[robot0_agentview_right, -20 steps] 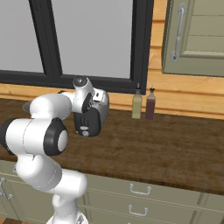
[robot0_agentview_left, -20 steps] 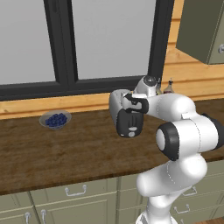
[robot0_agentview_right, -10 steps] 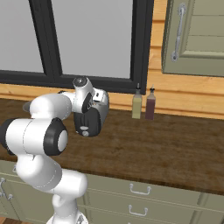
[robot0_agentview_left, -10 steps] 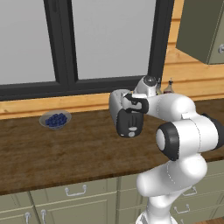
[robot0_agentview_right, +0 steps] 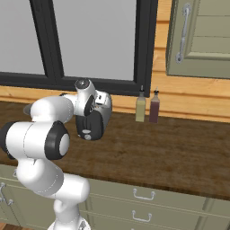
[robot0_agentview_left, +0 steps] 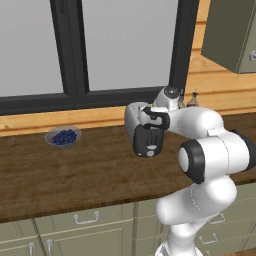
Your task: Start the toaster. Once the lever pops up, take the bread to the plate on the dining counter.
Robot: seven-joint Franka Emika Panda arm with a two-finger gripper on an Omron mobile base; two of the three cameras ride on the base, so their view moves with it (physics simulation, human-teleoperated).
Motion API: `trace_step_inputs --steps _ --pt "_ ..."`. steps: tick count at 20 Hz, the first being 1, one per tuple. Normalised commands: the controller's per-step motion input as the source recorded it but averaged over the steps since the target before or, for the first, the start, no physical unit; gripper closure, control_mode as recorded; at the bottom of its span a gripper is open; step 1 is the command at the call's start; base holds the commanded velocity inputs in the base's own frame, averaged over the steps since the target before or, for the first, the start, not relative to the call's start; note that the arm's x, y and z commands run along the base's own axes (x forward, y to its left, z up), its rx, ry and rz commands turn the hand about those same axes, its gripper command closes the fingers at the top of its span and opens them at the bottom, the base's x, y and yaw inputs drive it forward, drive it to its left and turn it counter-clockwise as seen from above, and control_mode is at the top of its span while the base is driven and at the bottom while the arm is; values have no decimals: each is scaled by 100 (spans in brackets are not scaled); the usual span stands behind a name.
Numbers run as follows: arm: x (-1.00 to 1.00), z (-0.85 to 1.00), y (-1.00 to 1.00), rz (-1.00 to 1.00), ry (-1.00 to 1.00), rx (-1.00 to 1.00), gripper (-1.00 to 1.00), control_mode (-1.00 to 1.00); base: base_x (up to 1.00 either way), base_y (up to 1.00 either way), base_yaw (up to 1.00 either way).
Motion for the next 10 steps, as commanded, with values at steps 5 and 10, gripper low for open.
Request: trace_step_inputs --steps 5,10 --pt "0 0 0 0 0 0 -100 -100 0 0 0" --pt "0 0 0 0 0 0 -100 -100 0 0 0"
